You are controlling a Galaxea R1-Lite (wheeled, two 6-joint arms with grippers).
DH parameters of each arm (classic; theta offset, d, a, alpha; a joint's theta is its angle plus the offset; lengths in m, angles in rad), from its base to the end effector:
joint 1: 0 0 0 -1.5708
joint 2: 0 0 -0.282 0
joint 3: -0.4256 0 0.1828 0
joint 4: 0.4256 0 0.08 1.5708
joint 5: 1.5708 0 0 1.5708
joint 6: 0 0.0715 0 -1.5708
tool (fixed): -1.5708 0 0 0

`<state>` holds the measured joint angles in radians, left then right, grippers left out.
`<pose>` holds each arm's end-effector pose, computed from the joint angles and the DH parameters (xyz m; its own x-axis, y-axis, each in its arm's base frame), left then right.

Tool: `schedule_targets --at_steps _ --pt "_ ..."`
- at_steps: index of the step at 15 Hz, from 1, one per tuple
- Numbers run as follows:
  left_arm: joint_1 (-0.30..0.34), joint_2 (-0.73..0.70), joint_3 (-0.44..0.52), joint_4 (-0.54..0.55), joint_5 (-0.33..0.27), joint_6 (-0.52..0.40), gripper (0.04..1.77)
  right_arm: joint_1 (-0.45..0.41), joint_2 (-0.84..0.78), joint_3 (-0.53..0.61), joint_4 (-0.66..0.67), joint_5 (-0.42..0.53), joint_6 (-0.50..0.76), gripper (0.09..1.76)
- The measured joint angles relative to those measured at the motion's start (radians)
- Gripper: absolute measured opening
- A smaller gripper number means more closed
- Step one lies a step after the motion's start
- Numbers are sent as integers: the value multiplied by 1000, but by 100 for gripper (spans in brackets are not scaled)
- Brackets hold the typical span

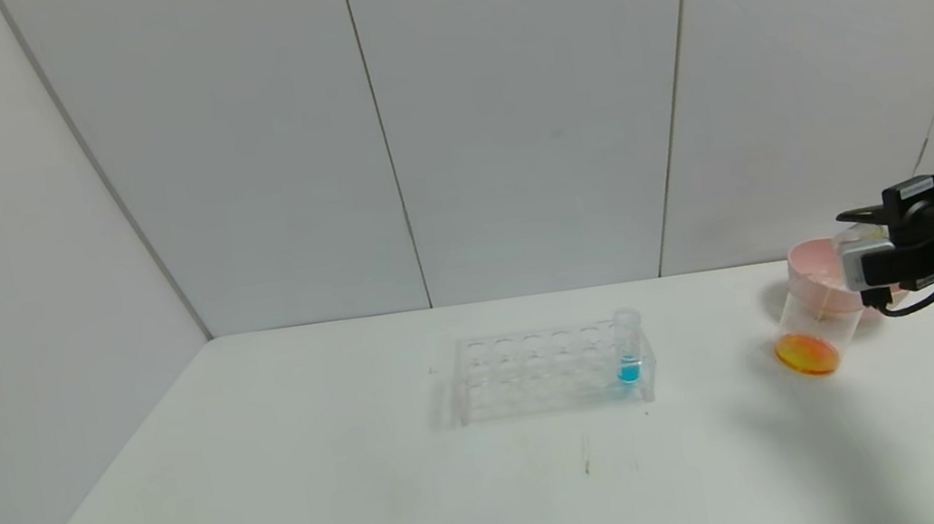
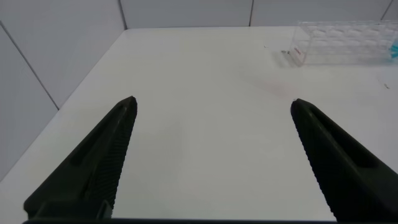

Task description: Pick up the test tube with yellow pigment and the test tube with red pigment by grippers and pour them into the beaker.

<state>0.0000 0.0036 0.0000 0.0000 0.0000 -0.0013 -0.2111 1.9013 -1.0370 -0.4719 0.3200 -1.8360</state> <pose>0.0363 0.0000 0.0753 1.0000 0.0000 -0.0036 0.0000 1.0000 -0.0013 0.3896 -0.0605 0.1325 0.9235 0.1238 -0.3630 -0.3385 -0.1819 -0.9232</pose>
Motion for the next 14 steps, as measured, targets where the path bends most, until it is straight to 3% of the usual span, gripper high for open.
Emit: schedule_targets --at_steps 14 --pt "0 0 0 0 0 0 176 22 -8 -5 1 -30 -23 56"
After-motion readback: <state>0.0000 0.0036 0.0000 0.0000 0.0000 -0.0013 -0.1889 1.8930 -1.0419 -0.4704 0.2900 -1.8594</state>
